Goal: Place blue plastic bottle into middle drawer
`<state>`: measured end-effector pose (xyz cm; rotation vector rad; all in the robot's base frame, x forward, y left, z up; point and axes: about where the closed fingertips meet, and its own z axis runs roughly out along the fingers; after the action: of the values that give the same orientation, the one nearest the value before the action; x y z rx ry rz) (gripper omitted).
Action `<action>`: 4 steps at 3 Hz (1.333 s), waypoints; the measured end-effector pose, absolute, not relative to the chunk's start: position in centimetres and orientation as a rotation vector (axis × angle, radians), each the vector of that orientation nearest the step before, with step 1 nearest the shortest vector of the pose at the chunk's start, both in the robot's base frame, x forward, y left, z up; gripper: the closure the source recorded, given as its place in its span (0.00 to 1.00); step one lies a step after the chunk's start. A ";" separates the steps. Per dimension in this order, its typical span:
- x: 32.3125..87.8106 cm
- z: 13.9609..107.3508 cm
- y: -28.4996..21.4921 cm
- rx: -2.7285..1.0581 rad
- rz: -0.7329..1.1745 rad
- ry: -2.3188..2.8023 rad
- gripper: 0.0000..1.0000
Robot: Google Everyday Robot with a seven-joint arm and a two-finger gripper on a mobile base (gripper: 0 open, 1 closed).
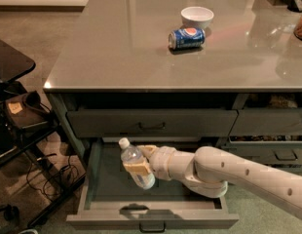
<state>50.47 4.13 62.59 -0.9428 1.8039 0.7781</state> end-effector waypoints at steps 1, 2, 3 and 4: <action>51.3 56.6 3.5 -0.950 0.764 1.867 1.00; 51.3 56.6 3.5 -0.950 0.764 1.867 1.00; 52.1 53.6 2.7 -0.936 0.758 1.872 1.00; 53.4 50.3 1.4 -0.919 0.757 1.852 1.00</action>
Offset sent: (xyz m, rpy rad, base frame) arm 0.0080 -0.0056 -0.0492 -0.0359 0.0328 -0.0075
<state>53.39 1.36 50.25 -0.9195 1.8523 0.7567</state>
